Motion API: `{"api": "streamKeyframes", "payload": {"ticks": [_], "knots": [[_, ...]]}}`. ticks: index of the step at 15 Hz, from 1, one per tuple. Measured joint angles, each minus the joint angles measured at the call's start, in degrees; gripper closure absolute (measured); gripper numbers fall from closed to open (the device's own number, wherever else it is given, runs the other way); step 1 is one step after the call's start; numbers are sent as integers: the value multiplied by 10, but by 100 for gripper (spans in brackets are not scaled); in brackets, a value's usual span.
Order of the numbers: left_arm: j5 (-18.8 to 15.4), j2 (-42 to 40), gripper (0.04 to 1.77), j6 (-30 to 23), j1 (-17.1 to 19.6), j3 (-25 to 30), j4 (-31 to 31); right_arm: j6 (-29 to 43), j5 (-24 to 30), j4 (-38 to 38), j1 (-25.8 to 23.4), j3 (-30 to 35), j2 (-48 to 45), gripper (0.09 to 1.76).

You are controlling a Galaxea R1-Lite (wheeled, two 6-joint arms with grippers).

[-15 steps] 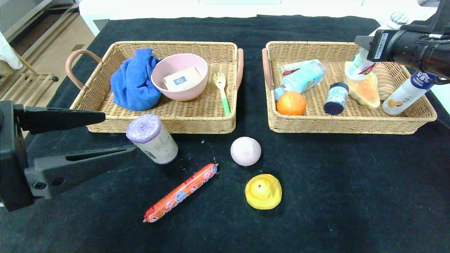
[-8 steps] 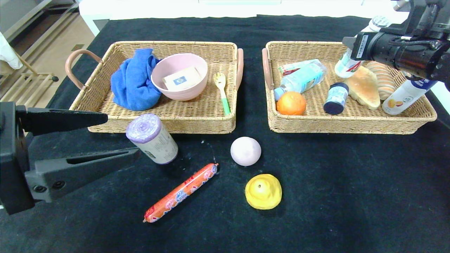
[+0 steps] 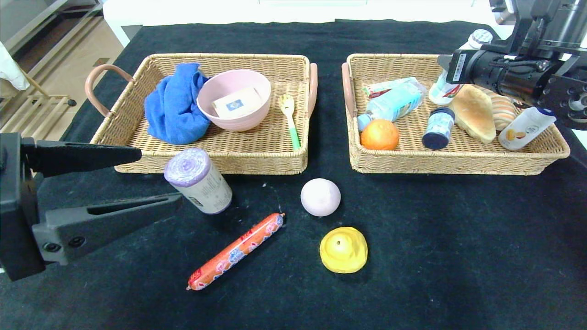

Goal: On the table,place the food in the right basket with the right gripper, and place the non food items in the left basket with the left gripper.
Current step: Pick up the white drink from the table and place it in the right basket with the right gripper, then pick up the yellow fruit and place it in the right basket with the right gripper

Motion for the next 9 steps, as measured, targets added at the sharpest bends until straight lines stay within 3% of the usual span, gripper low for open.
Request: {"api": "streamKeyframes", "payload": {"ticks": [4,9], "knots": [[0,0,9,0,0,0,0,0,0,1,0,-1,0,54],[0,-1,9,0,0,0,0,1,0,2,0,3,-1,36]]}}
